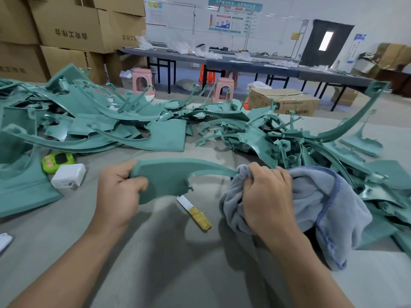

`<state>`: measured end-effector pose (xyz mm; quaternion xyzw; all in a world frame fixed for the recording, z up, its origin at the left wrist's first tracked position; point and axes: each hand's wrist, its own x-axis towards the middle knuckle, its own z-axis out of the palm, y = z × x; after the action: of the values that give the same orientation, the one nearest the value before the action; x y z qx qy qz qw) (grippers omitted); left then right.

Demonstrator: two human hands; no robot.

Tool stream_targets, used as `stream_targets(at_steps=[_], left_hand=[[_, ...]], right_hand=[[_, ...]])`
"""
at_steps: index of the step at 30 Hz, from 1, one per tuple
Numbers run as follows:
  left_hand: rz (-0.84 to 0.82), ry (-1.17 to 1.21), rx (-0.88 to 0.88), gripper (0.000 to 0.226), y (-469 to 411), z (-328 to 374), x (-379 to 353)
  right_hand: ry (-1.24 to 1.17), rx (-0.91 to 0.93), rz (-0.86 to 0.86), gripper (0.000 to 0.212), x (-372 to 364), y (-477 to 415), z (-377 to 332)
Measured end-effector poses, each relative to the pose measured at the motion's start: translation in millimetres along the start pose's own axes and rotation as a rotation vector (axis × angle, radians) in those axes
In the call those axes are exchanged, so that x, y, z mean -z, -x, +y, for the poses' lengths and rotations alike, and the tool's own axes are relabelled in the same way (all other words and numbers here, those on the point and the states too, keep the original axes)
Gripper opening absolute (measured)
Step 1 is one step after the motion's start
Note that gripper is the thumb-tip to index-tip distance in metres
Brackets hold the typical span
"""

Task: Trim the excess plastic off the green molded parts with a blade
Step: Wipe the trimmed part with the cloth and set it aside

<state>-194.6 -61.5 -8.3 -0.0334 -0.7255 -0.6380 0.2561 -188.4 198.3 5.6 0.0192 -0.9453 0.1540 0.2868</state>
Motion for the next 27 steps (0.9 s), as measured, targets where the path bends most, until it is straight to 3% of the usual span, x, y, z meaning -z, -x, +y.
stream_targets(at_steps=[5,8,13,21,27], left_hand=[[-0.008,-0.037,-0.028,0.014,-3,-2,2],[-0.022,-0.090,-0.048,0.011,-1,-4,5],[-0.096,-0.050,-0.110,0.048,7,4,3],[-0.206,-0.088,-0.181,0.053,17,18,2],[-0.175,-0.076,-0.232,0.056,17,23,0]], right_hand=[[-0.068,-0.058,-0.206,0.023,-1,-3,5],[-0.312,-0.129,-0.287,0.029,-1,-2,13],[-0.420,-0.068,-0.216,0.030,-3,7,7],[-0.377,0.132,-0.171,0.019,-3,8,-25],[-0.418,0.186,-0.119,0.020,5,12,-31]])
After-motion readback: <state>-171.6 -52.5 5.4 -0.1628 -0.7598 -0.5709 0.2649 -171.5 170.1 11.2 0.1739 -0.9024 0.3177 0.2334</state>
